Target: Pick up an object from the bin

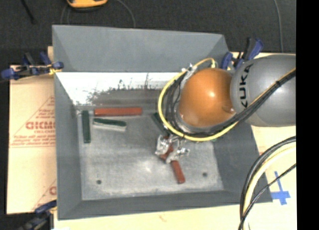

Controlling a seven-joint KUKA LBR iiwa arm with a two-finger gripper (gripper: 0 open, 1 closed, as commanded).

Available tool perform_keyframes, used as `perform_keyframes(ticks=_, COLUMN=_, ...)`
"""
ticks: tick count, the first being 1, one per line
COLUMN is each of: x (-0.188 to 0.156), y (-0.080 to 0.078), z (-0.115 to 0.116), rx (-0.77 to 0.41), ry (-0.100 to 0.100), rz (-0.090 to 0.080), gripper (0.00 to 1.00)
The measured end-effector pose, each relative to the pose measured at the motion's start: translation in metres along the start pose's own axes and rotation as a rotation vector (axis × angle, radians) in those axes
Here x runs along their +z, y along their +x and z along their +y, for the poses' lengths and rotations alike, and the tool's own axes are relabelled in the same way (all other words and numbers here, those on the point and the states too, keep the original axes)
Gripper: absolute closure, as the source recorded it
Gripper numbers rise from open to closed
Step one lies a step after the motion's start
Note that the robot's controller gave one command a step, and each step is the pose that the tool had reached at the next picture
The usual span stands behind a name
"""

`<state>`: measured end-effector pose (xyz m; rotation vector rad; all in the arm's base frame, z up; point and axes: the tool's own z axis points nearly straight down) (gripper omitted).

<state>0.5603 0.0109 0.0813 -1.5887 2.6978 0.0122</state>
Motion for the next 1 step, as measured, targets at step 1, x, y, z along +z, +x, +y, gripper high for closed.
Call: perform_keyframes(ticks=1, x=-0.147, y=-0.0124, z=0.0115, rx=-0.006, ry=0.005, rz=0.008, gripper=1.0)
